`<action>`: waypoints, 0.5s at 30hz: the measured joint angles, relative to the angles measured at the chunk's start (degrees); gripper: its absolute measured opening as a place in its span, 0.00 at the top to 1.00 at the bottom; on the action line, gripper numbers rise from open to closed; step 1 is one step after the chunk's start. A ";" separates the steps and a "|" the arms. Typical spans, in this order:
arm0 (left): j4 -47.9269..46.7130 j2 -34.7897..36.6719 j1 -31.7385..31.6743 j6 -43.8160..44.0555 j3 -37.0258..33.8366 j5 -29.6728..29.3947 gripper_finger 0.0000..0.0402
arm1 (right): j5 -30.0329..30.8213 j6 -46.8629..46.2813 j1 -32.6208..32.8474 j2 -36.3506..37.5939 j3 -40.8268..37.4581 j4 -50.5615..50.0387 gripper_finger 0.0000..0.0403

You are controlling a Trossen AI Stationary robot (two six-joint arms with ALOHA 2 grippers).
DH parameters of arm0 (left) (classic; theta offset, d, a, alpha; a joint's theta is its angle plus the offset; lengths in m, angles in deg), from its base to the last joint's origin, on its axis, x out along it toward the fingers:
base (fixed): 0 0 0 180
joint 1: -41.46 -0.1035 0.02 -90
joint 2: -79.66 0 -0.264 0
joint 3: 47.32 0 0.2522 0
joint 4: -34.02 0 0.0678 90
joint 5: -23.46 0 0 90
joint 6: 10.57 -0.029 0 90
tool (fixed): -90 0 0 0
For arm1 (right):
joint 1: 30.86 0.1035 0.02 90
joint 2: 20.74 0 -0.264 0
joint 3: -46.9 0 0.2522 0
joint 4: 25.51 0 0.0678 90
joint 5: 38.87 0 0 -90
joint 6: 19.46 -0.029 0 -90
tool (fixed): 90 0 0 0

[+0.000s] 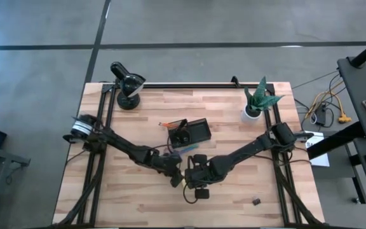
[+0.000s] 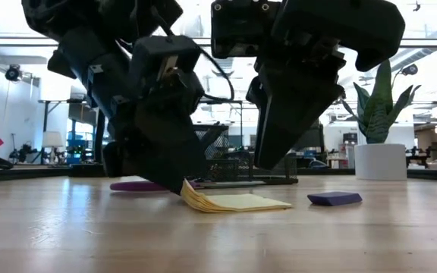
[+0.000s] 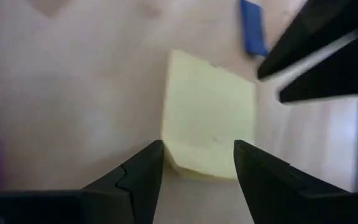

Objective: Pick and place office supplies into organizer
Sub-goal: Put the yellow sticky notes into the black desk organizer

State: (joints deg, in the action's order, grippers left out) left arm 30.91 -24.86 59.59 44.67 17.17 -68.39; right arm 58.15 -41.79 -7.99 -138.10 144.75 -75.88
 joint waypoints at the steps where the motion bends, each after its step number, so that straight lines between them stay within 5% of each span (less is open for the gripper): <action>1: 1.14 -0.40 0.16 0.16 -0.03 1.08 0.55 | -0.01 -0.02 0.00 0.00 -0.04 -0.01 0.76; 15: 2.60 -1.29 0.98 1.46 0.27 2.15 0.55 | -4.55 -0.29 0.93 0.00 -1.02 -0.52 0.77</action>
State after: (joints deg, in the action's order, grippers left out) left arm 33.51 -26.15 60.58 46.13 17.45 -66.25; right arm 53.61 -42.07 -7.06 -138.10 143.73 -76.39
